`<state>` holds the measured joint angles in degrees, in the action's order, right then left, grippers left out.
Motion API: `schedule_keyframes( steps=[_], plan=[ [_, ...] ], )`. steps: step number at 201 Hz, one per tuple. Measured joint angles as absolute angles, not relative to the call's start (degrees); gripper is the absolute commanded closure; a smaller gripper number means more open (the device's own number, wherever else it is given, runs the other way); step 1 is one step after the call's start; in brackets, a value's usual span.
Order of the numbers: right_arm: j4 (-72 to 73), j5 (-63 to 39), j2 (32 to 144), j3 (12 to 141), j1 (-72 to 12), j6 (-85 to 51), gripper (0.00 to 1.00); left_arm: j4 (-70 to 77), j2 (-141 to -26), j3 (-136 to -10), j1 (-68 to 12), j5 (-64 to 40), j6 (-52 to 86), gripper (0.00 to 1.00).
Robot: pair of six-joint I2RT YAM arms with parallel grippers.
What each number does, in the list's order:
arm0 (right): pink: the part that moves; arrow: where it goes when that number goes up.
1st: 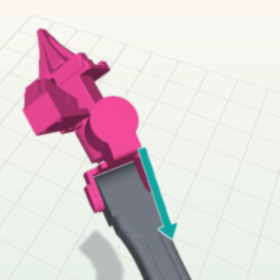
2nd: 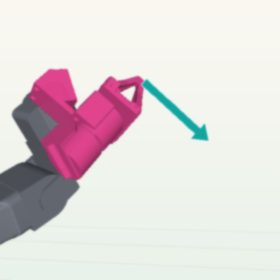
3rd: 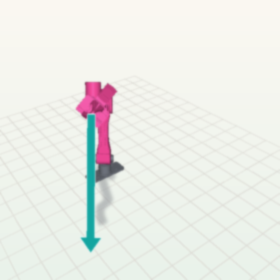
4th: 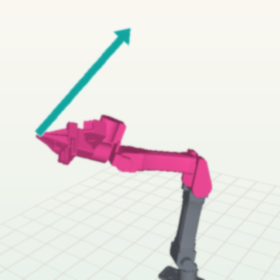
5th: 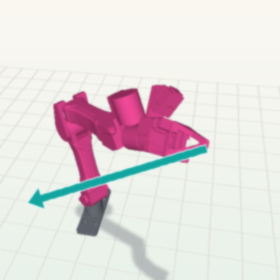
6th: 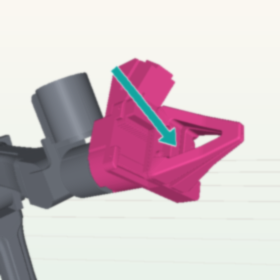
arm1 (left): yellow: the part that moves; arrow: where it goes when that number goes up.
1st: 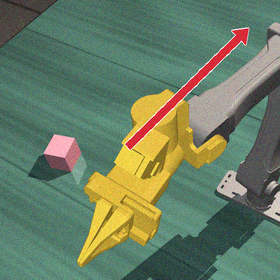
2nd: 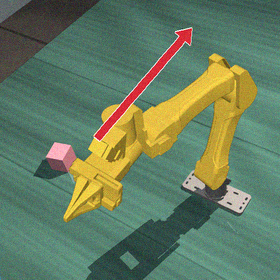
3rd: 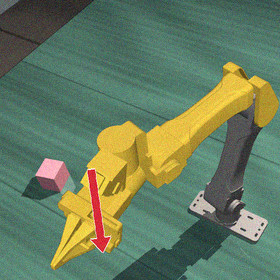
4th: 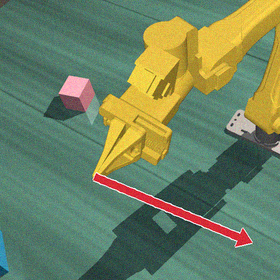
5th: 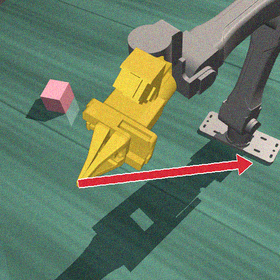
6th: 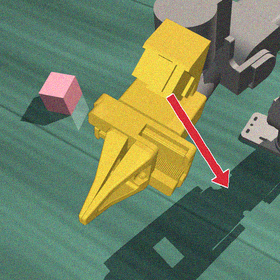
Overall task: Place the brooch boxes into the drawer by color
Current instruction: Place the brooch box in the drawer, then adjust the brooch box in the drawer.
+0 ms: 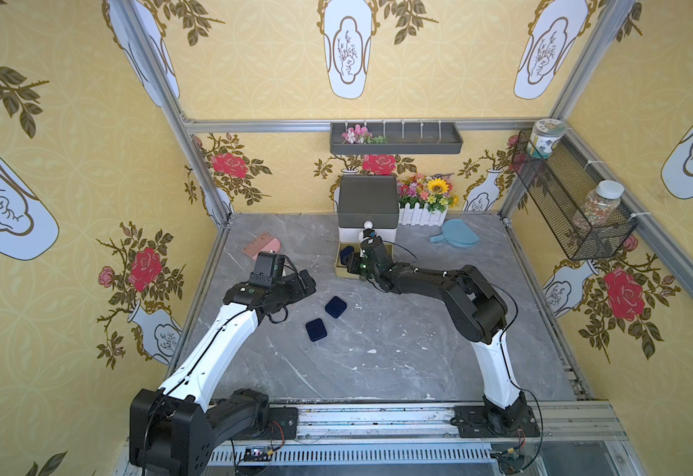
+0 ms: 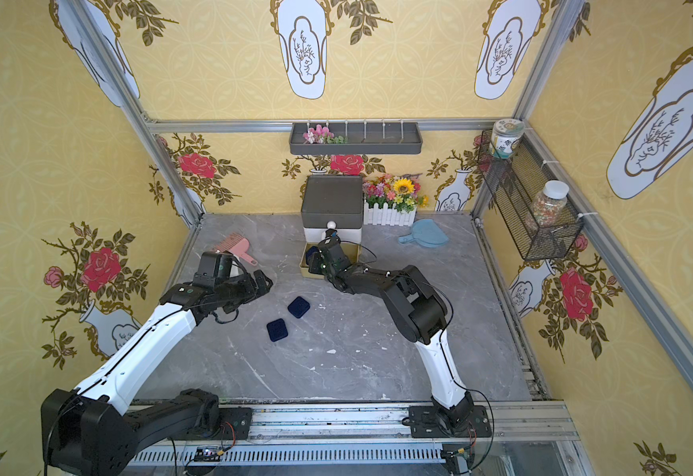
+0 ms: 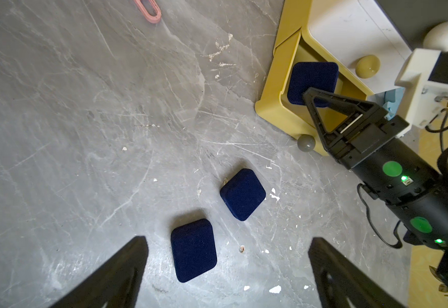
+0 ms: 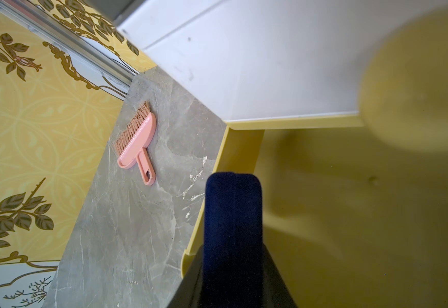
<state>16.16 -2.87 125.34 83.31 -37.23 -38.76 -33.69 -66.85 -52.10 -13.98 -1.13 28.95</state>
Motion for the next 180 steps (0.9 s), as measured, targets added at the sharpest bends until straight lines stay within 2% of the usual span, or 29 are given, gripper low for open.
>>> schedule_keyframes(
  steps=[30,71,107,156,172,180],
  plan=[
    [15.90,-2.04,127.52,86.04,-37.21,-38.72,0.69,-33.45,-67.11,-51.92,-13.76,-1.28,28.91,0.00],
    [16.34,-1.48,127.94,86.65,-37.23,-38.72,0.52,-32.82,-67.44,-51.40,-13.52,-1.37,28.49,0.00],
    [16.56,-1.45,127.92,86.76,-37.12,-38.65,0.44,-32.73,-67.77,-51.20,-13.50,-1.72,28.25,0.00],
    [14.76,0.03,125.29,84.36,-37.04,-37.19,0.44,-32.64,-67.79,-51.20,-13.47,-1.72,28.08,0.00],
    [13.08,0.38,123.79,83.20,-37.06,-36.49,0.53,-32.64,-67.79,-51.20,-13.45,-1.72,28.08,0.00],
    [12.01,1.23,123.13,82.89,-37.28,-35.88,0.62,-32.67,-67.79,-51.20,-13.45,-1.72,28.08,0.00]
  ],
)
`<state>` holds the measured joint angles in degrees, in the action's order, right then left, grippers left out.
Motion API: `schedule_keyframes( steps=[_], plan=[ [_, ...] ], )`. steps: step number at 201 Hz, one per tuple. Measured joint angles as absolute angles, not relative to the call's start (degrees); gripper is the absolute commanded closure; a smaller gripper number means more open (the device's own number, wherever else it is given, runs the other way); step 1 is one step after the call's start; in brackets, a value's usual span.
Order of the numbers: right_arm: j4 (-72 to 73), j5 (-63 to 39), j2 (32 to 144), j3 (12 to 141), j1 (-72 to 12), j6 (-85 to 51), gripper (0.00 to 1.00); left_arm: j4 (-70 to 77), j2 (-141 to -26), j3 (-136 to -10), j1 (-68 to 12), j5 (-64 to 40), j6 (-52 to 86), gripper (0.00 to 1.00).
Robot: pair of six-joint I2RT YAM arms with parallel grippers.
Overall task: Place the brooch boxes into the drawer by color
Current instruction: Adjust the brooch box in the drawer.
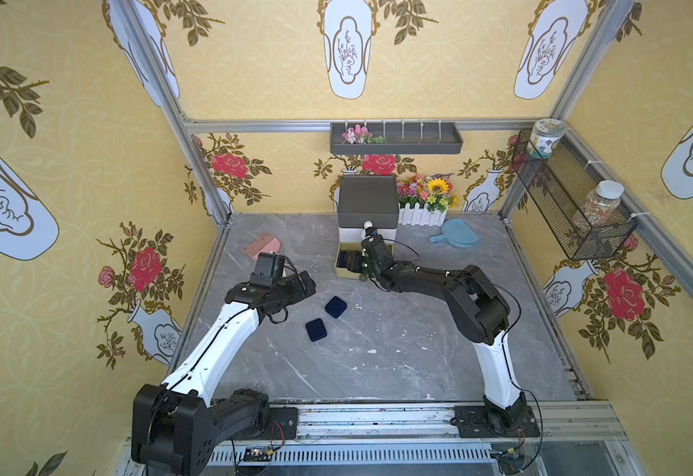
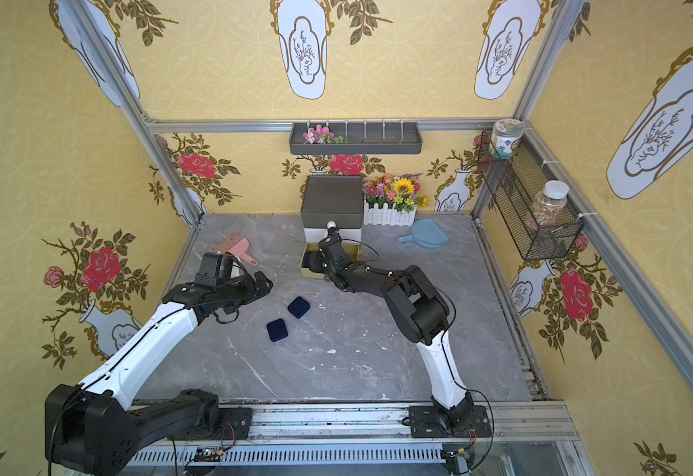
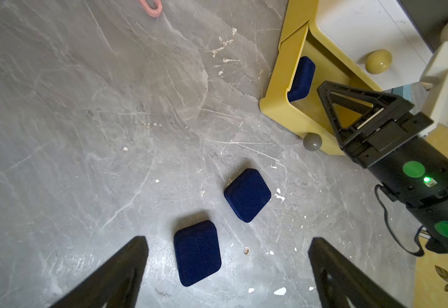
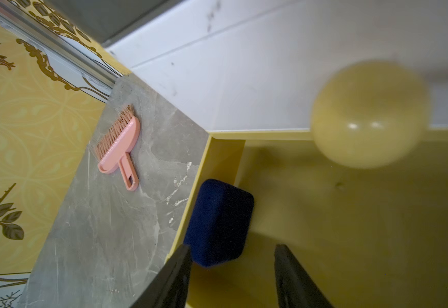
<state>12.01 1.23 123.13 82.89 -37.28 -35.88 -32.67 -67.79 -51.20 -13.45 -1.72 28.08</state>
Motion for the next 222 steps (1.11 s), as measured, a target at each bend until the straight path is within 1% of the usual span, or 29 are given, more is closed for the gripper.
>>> schedule_keyframes(
  steps=[7,24,58,125,210,222],
  plan=[
    [11.46,1.74,122.72,82.89,-37.63,-35.68,0.71,-32.67,-67.79,-51.22,-13.45,-1.74,28.08,0.00],
    [10.20,1.78,122.28,83.72,-38.89,-34.09,1.00,-32.64,-67.85,-51.37,-13.45,-1.85,28.08,0.00],
    [8.80,2.15,123.17,86.85,-40.84,-31.48,1.00,-32.67,-67.81,-51.75,-13.45,-1.93,28.08,0.00],
    [5.52,2.57,127.98,92.68,-39.00,-31.44,1.00,-33.06,-66.94,-52.05,-13.41,-1.85,28.08,0.00],
    [5.93,3.95,125.58,86.56,-37.10,-31.48,1.00,-33.06,-67.59,-52.05,-13.23,-1.72,27.62,0.00],
    [5.67,3.62,125.32,86.56,-37.17,-31.48,0.96,-33.06,-67.59,-52.03,-13.19,-1.72,27.64,0.00]
  ],
)
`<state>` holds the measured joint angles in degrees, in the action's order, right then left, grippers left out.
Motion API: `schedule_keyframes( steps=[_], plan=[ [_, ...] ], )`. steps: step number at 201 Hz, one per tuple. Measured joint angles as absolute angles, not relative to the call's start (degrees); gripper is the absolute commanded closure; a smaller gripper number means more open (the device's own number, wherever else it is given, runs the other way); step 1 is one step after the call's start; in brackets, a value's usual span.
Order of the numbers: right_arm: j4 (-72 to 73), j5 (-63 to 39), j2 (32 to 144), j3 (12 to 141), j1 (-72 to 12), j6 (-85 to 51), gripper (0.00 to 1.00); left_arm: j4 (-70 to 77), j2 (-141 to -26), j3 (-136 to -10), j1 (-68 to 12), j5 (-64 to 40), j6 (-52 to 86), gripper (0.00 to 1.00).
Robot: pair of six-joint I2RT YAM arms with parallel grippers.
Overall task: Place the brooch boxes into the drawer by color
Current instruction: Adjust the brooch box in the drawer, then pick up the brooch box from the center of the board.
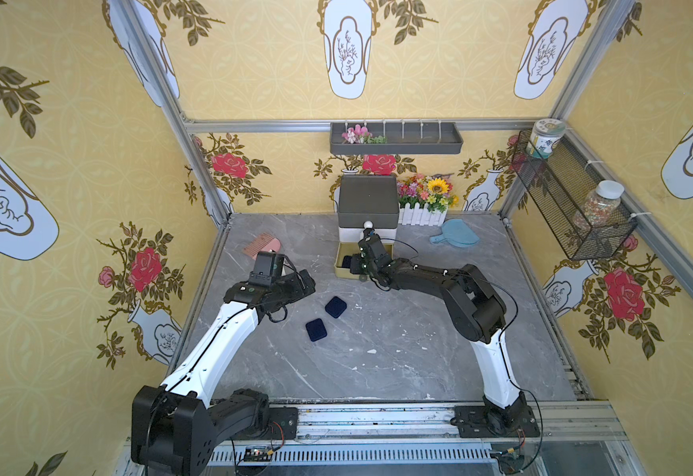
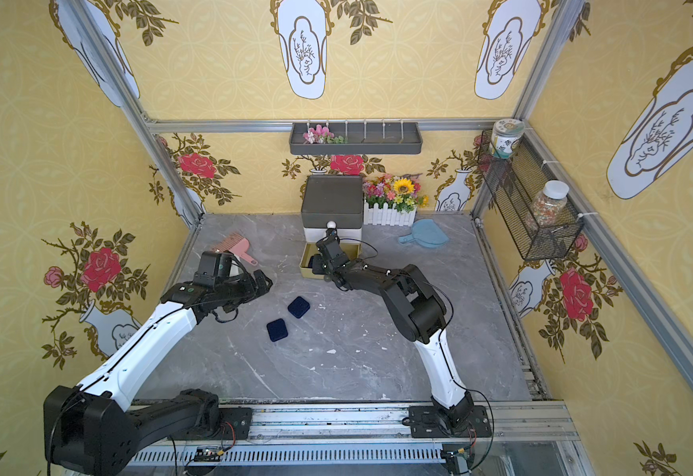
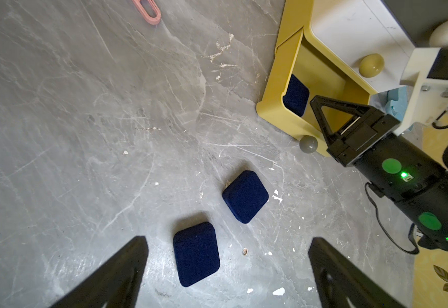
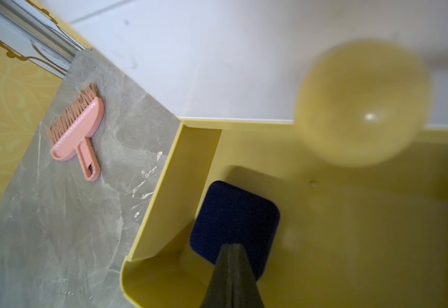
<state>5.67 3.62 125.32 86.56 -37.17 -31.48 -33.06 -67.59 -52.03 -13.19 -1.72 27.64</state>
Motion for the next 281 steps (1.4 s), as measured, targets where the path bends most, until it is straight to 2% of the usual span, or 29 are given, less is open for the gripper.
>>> schedule_keyframes(
  steps=[36,72,82,94,157,199,226,255,281],
  plan=[
    [5.17,3.90,122.83,85.80,-37.60,-30.85,0.79,-33.06,-67.53,-51.57,-13.15,-1.80,27.68,0.00],
    [6.13,5.89,116.16,83.74,-39.75,-28.23,0.55,-33.01,-67.92,-50.26,-13.19,-2.35,28.38,0.00],
    [6.04,6.31,113.73,82.26,-40.47,-27.62,0.46,-32.58,-67.94,-48.97,-13.19,-2.74,28.64,0.00],
    [6.22,6.55,111.07,80.23,-41.28,-26.76,0.42,-32.03,-68.12,-47.18,-13.21,-3.33,29.21,0.00],
    [6.17,7.84,95.79,62.63,-41.74,-27.42,0.37,-30.89,-74.15,-42.06,-19.09,-4.47,32.03,0.02],
    [6.04,7.92,91.02,55.48,-41.71,-30.06,0.36,-29.98,-80.51,-42.83,-23.29,-3.20,33.76,0.15],
    [6.00,7.92,89.89,52.90,-41.74,-31.55,0.36,-30.04,-83.00,-44.05,-24.43,-2.15,34.52,0.19],
    [5.98,7.86,89.25,51.18,-41.76,-32.99,0.36,-30.35,-85.27,-45.60,-24.77,-0.82,34.59,0.30],
    [5.96,7.84,88.55,50.35,-41.76,-33.47,0.35,-30.81,-86.83,-46.54,-25.17,0.21,34.72,0.35]
  ],
)
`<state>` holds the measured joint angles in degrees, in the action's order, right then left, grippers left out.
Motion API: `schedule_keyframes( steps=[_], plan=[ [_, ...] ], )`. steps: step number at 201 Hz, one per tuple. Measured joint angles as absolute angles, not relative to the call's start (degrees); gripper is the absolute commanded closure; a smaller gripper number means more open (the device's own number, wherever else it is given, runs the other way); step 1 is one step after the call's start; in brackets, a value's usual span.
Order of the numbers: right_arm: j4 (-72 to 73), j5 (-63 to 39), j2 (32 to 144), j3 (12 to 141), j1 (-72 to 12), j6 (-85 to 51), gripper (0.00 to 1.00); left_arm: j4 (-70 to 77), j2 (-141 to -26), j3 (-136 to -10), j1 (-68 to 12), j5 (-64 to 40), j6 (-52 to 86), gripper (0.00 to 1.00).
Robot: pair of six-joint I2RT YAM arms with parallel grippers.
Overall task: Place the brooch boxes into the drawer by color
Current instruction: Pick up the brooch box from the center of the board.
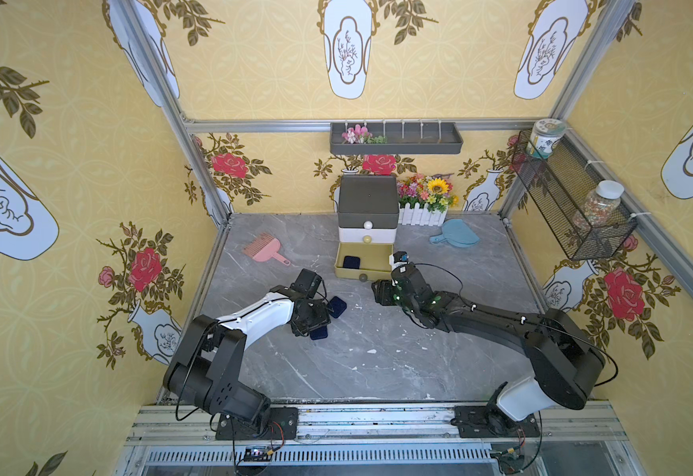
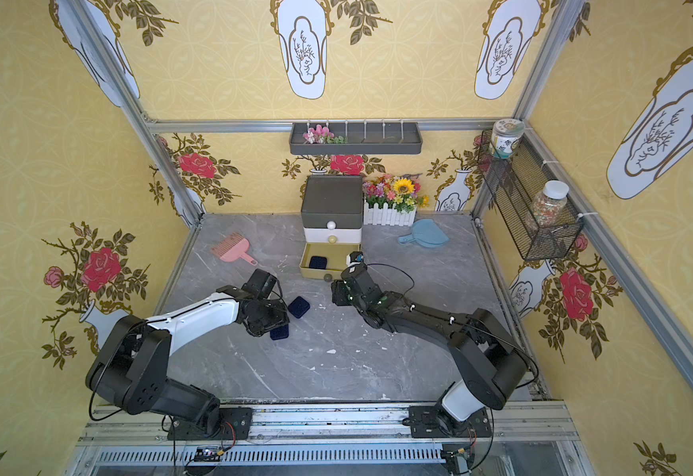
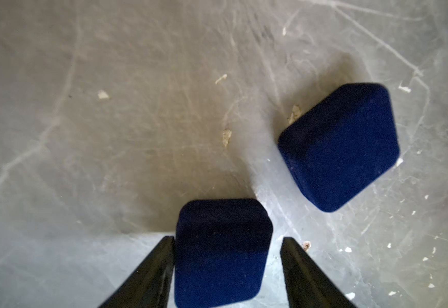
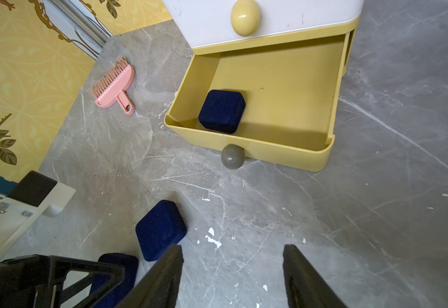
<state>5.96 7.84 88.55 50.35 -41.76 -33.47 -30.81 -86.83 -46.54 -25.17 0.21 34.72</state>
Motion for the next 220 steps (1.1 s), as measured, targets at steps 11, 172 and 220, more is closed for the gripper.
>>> schedule_keyframes(
  steps=[11,172,220],
  plan=[
    [5.93,7.84,88.31,50.22,-41.76,-34.09,0.35,-31.18,-87.39,-46.85,-25.39,0.30,34.72,0.35],
    [13.67,-1.39,81.30,41.41,-43.70,-34.50,0.27,-32.73,-81.23,-52.99,-25.76,-0.32,33.47,0.48],
    [31.46,-13.23,87.68,37.78,-45.76,-39.92,0.25,-30.85,-78.54,-57.36,-25.76,-4.97,33.50,0.48]
  ],
)
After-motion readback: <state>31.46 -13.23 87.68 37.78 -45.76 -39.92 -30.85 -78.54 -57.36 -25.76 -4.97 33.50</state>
